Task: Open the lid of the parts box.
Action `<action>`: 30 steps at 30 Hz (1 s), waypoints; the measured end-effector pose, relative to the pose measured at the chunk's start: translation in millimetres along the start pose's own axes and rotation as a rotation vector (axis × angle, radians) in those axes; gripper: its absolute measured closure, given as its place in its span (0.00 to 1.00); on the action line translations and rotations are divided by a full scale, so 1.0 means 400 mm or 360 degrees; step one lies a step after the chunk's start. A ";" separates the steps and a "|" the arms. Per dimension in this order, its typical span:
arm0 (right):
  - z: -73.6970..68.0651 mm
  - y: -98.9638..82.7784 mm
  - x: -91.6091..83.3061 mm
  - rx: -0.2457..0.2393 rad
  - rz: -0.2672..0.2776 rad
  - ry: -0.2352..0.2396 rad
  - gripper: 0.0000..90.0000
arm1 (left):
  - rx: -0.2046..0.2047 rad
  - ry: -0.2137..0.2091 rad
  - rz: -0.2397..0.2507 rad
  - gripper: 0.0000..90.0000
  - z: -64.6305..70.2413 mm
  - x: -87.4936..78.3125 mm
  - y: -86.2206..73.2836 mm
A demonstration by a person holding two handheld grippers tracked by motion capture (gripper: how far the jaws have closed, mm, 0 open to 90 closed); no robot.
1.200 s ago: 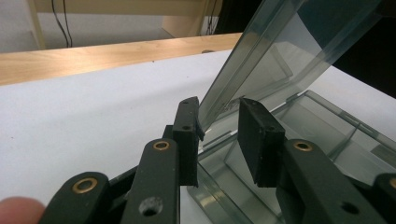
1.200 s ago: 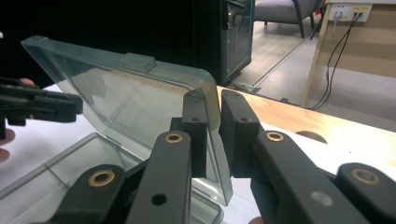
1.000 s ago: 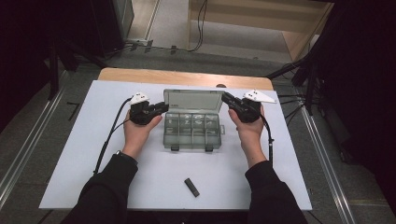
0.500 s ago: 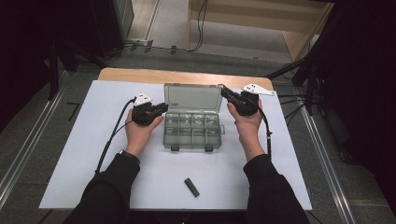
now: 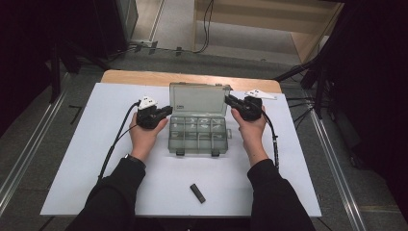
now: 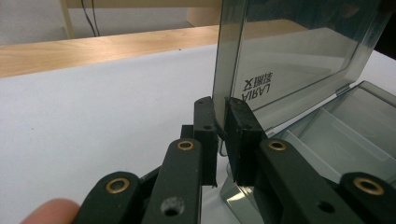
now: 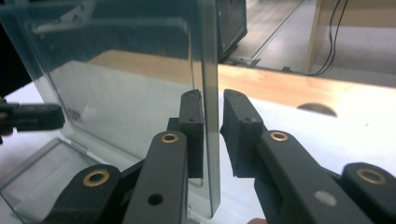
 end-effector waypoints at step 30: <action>0.022 -0.074 0.061 0.0232 -0.0064 0.0034 0.91 | -0.0185 -0.0115 -0.0005 0.92 -0.029 0.024 0.006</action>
Point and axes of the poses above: each handheld gripper's, and its own axes: x roughly forward along the jaws, y roughly out of its top, z roughly to its right, the point moved 1 cm from there along x, roughly forward along the jaws, and after that the axes turned 12 degrees about -z, right-handed, at the moved point
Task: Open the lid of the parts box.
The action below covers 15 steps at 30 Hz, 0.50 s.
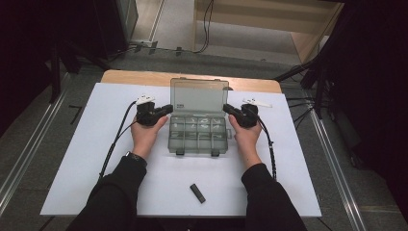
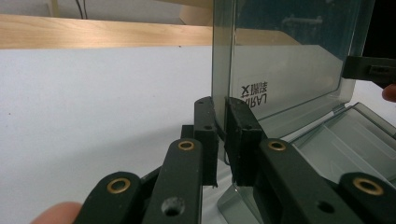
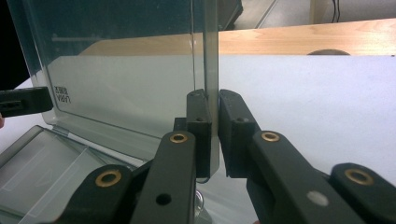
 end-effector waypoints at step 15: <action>0.008 -0.001 0.005 0.0054 -0.0018 0.0033 0.91 | -0.0111 -0.0066 -0.0008 0.91 -0.013 0.010 0.000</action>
Point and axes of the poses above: each handheld gripper's, and its own axes: x roughly forward along the jaws, y roughly out of its top, z roughly to its right, the point moved 1 cm from there along x, roughly forward along the jaws, and after that the axes turned 12 degrees about -z, right-handed, at the moved point
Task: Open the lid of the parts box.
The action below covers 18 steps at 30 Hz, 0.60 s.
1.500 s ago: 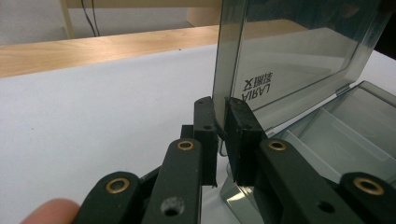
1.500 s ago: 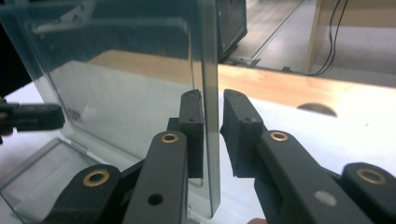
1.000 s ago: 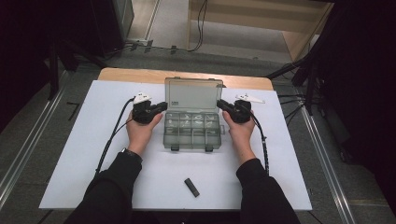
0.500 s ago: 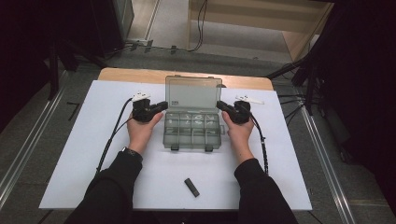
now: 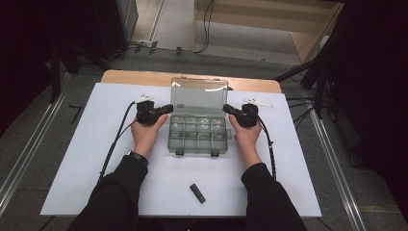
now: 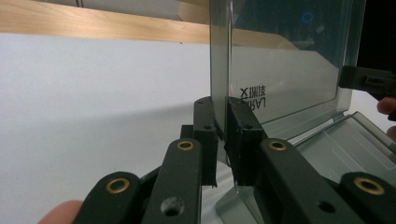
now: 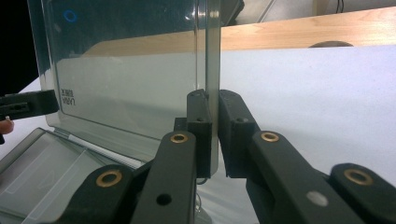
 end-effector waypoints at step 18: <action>0.019 -0.003 0.011 0.0064 0.0004 0.0083 0.90 | -0.0053 -0.0029 -0.0053 0.89 -0.007 0.011 0.002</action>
Point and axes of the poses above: each handheld gripper's, and its own axes: x roughly forward along the jaws, y roughly out of its top, z roughly to its right, the point moved 1 cm from there along x, roughly forward along the jaws, and after that the axes turned 12 degrees about -z, right-handed, at the moved point
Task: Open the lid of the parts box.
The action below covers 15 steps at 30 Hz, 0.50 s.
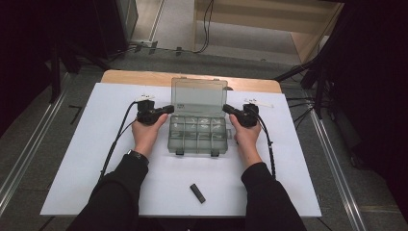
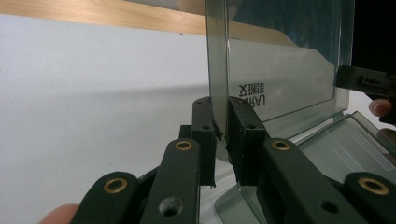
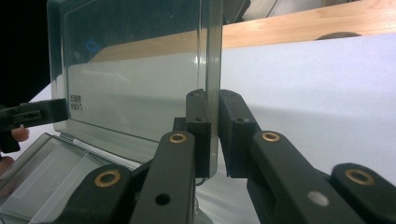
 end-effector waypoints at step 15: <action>0.010 0.002 0.006 0.0055 -0.0032 0.0032 0.89 | -0.0018 0.0001 -0.0029 0.87 -0.004 0.003 0.001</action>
Point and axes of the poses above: each handheld gripper's, and its own axes: x roughly forward along the jaws, y roughly out of its top, z roughly to its right, the point moved 1 cm from there along x, roughly forward along the jaws, and after that the axes turned 12 degrees about -z, right-handed, at the moved point
